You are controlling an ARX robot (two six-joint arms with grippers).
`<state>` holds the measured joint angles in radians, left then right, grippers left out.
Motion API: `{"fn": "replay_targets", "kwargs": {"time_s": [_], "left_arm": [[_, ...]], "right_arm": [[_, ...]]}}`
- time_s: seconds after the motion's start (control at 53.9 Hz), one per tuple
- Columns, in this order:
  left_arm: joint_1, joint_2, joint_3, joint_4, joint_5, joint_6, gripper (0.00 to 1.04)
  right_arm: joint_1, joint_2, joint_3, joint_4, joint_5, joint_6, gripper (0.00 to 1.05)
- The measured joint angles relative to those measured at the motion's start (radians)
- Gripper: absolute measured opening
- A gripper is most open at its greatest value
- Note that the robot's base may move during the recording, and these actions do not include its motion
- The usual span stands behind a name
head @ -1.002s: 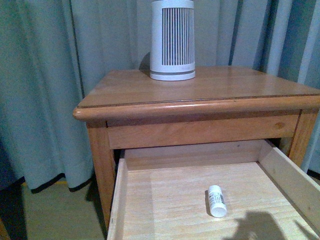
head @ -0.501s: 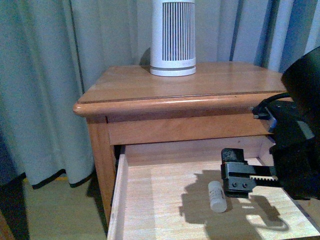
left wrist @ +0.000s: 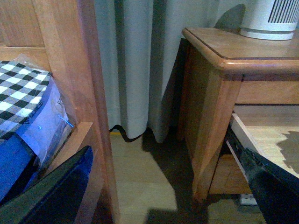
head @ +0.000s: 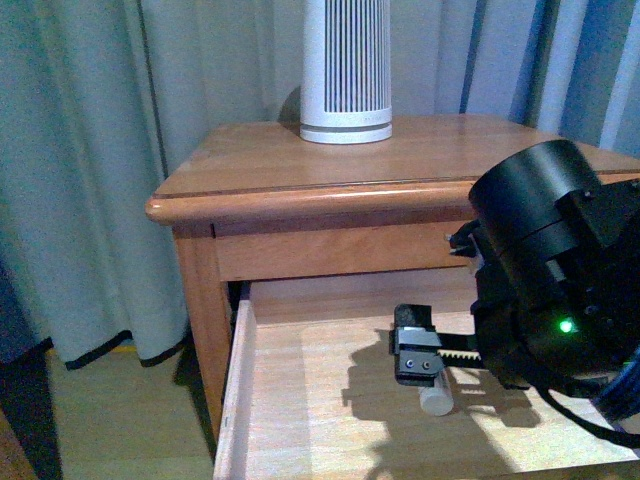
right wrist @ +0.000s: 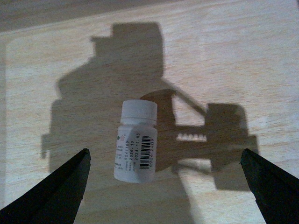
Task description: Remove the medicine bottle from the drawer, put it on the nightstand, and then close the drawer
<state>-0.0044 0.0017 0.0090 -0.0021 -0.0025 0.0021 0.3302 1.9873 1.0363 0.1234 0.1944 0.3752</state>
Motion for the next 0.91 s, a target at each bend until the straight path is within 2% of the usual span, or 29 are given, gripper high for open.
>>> {"fn": "replay_targets", "kwargs": {"time_s": [0.445, 0.909], "left_arm": [[0.000, 0.000, 0.000, 0.000, 0.000, 0.000, 0.98], [0.000, 0.000, 0.000, 0.000, 0.000, 0.000, 0.98]], "right_arm": [[0.009, 0.130, 0.104, 0.018, 0.023, 0.001, 0.97], [0.011, 0.151, 0.119, 0.018, 0.023, 0.003, 0.33]]}}
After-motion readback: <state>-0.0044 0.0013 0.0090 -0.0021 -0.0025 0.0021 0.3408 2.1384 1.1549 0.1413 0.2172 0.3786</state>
